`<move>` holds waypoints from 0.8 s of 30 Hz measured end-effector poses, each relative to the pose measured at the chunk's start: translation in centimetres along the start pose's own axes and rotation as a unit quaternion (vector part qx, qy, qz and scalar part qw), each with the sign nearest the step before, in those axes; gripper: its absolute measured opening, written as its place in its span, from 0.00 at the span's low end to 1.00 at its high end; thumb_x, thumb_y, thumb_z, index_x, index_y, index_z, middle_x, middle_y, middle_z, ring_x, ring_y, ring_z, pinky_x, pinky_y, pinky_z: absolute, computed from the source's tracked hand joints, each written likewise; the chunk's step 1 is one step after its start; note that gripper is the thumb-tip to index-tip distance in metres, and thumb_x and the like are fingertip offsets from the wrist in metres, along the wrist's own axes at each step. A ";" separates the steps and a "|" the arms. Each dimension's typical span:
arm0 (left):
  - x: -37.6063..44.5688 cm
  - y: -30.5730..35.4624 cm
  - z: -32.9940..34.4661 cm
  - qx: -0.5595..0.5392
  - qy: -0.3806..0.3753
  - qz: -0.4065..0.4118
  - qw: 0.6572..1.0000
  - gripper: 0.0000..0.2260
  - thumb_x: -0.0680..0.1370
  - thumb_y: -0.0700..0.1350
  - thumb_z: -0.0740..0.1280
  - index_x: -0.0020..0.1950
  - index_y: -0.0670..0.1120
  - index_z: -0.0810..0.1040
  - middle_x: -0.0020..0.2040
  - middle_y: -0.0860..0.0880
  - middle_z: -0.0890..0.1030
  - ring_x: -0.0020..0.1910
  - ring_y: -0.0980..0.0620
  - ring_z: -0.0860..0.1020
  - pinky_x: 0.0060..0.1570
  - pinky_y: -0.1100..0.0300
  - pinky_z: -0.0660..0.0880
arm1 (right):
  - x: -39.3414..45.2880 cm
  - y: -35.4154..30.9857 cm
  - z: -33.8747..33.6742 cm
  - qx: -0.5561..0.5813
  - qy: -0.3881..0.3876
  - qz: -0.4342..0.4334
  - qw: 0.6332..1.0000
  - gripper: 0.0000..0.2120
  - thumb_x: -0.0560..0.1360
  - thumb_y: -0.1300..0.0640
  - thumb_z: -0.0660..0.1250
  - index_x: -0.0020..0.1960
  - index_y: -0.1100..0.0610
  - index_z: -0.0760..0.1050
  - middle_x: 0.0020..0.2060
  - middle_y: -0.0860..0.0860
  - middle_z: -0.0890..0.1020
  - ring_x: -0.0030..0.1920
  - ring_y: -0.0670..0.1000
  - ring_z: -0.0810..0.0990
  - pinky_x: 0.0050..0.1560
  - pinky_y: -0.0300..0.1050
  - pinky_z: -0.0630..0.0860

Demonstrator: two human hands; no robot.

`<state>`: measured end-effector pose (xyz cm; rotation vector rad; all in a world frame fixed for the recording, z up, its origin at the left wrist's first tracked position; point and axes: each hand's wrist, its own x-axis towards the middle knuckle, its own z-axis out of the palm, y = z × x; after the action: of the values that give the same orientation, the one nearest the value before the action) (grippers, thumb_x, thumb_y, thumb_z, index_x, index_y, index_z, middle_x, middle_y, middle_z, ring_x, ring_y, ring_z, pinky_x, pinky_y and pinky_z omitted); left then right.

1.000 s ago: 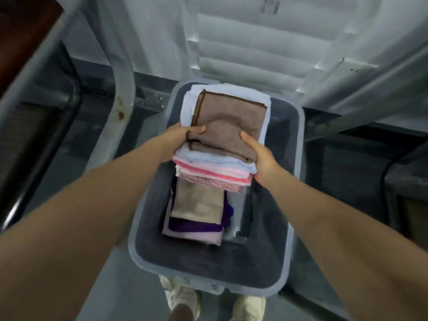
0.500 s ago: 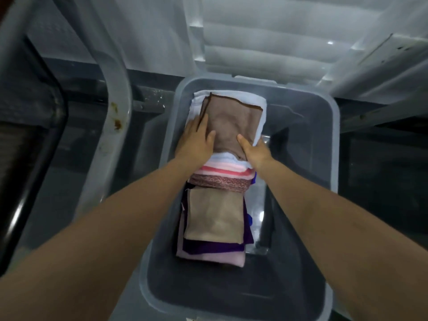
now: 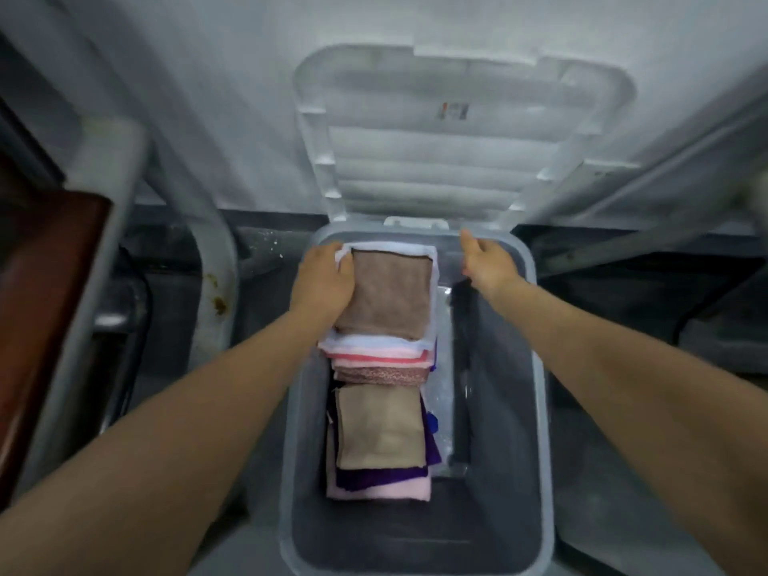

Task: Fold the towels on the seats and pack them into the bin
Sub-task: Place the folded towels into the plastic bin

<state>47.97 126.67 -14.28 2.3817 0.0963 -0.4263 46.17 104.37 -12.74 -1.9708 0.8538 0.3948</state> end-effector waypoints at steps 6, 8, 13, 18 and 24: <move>1.7 7.8 -6.7 -0.181 0.040 0.009 0.983 0.11 0.80 0.45 0.61 0.61 0.47 0.77 0.55 0.45 0.78 0.52 0.48 0.77 0.58 0.55 0.74 | -1.1 -10.1 -9.7 0.237 0.139 -0.073 0.959 0.07 0.80 0.53 0.60 0.52 0.56 0.72 0.43 0.54 0.78 0.39 0.48 0.78 0.43 0.42 0.77; 2.9 10.5 -8.4 -0.205 0.061 0.013 0.977 0.10 0.80 0.46 0.61 0.60 0.49 0.76 0.51 0.48 0.77 0.49 0.48 0.77 0.52 0.53 0.75 | -1.3 -11.9 -12.0 0.194 0.178 -0.103 0.959 0.09 0.79 0.50 0.63 0.54 0.56 0.72 0.45 0.51 0.79 0.41 0.47 0.79 0.45 0.40 0.79; 6.0 15.4 -9.5 -0.282 0.045 -0.055 0.957 0.14 0.80 0.50 0.62 0.62 0.44 0.74 0.43 0.49 0.76 0.38 0.51 0.76 0.40 0.56 0.76 | 0.0 -12.8 -14.4 0.011 0.213 -0.126 0.969 0.14 0.78 0.49 0.63 0.61 0.54 0.70 0.43 0.49 0.76 0.38 0.48 0.74 0.40 0.41 0.68; 7.0 17.7 -9.5 -0.417 -0.026 -0.225 0.880 0.18 0.79 0.58 0.61 0.55 0.43 0.73 0.45 0.47 0.79 0.40 0.50 0.78 0.40 0.59 0.77 | 1.4 -13.2 -13.8 0.050 0.116 -0.041 0.991 0.17 0.80 0.44 0.54 0.59 0.55 0.71 0.34 0.52 0.79 0.37 0.53 0.82 0.49 0.52 0.80; 6.1 18.7 -8.5 -0.524 0.021 -0.258 0.811 0.10 0.79 0.49 0.67 0.53 0.42 0.75 0.46 0.46 0.81 0.41 0.51 0.81 0.34 0.62 0.79 | -0.1 -11.9 -13.3 0.264 0.105 0.041 0.958 0.06 0.77 0.55 0.66 0.49 0.58 0.74 0.37 0.54 0.80 0.33 0.50 0.80 0.51 0.48 0.81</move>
<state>59.51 117.97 1.58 1.2268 0.7968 -0.4106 53.61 97.12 1.72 -1.4969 1.0531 -0.0065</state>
